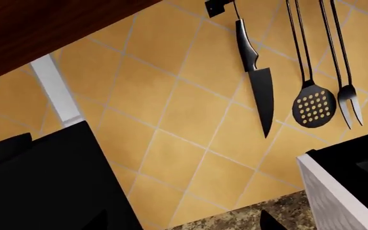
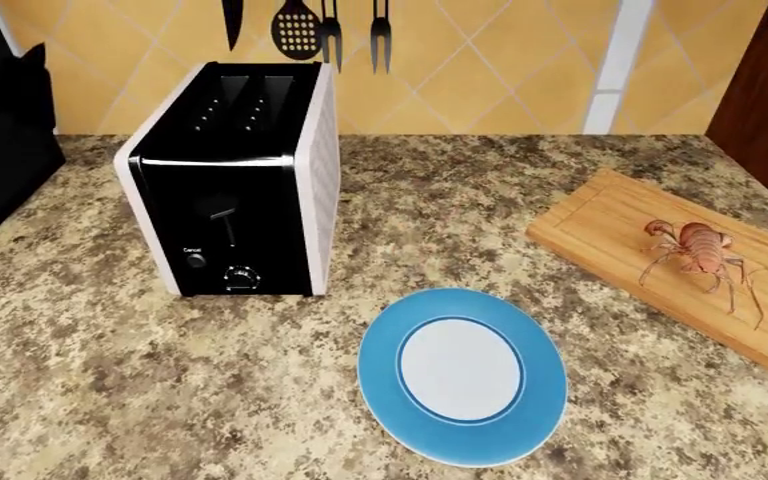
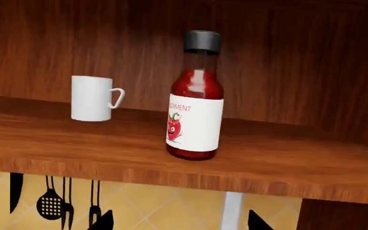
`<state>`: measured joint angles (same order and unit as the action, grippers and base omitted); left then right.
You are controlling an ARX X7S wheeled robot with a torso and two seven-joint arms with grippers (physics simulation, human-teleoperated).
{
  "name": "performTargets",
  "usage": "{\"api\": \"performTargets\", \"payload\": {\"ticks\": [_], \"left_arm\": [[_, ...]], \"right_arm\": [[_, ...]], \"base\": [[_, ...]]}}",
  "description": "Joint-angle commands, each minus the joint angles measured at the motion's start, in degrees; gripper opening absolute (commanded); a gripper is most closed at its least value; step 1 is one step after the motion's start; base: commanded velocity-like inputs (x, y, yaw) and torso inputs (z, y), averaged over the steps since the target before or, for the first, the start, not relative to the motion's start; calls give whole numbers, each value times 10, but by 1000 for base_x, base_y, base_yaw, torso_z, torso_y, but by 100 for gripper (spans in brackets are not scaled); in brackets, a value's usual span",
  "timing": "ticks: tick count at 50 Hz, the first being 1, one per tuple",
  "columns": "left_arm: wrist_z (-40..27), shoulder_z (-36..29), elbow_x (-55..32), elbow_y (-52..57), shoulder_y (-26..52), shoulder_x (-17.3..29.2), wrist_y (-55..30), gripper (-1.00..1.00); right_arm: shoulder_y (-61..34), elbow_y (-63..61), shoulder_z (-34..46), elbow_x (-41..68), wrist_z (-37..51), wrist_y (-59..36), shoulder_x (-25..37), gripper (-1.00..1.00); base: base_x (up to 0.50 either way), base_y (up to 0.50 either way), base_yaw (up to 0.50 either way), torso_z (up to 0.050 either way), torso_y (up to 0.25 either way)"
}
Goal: Pick the lobster from the plate and place it on the cutting board. Then pick the condiment bottle from the cabinet and place it next to the cutting board.
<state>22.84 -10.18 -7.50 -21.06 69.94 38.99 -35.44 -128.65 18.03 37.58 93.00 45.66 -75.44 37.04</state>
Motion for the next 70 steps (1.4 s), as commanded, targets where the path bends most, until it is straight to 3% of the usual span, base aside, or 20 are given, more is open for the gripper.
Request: {"api": "performTargets", "payload": {"ticks": [1, 7, 14, 18, 39, 70], "left_arm": [[-1, 4, -4, -2, 0, -4, 7, 100], [-1, 5, -6, -3, 1, -4, 6, 100], [-1, 4, -5, -9, 4, -6, 7, 100], [-1, 3, -6, -9, 4, -6, 6, 100], [-1, 3, -6, -13, 3, -5, 8, 100], [-3, 1, -6, -20, 0, -6, 13, 100]], "right_arm": [[-63, 122, -65, -394, -282, -48, -125, 100], [-63, 192, -153, -741, -498, -19, -209, 100], [-63, 268, -281, -1016, -646, 41, -278, 100], [-63, 297, -339, -1094, -677, 70, -298, 100], [-63, 400, -368, -996, -605, 118, -291, 100], [-63, 469, -361, -1011, -575, 171, -292, 100]], "base": [[0, 0, 0, 0, 0], [0, 0, 0, 0, 0], [0, 0, 0, 0, 0], [0, 0, 0, 0, 0], [0, 0, 0, 0, 0], [0, 0, 0, 0, 0]]}}
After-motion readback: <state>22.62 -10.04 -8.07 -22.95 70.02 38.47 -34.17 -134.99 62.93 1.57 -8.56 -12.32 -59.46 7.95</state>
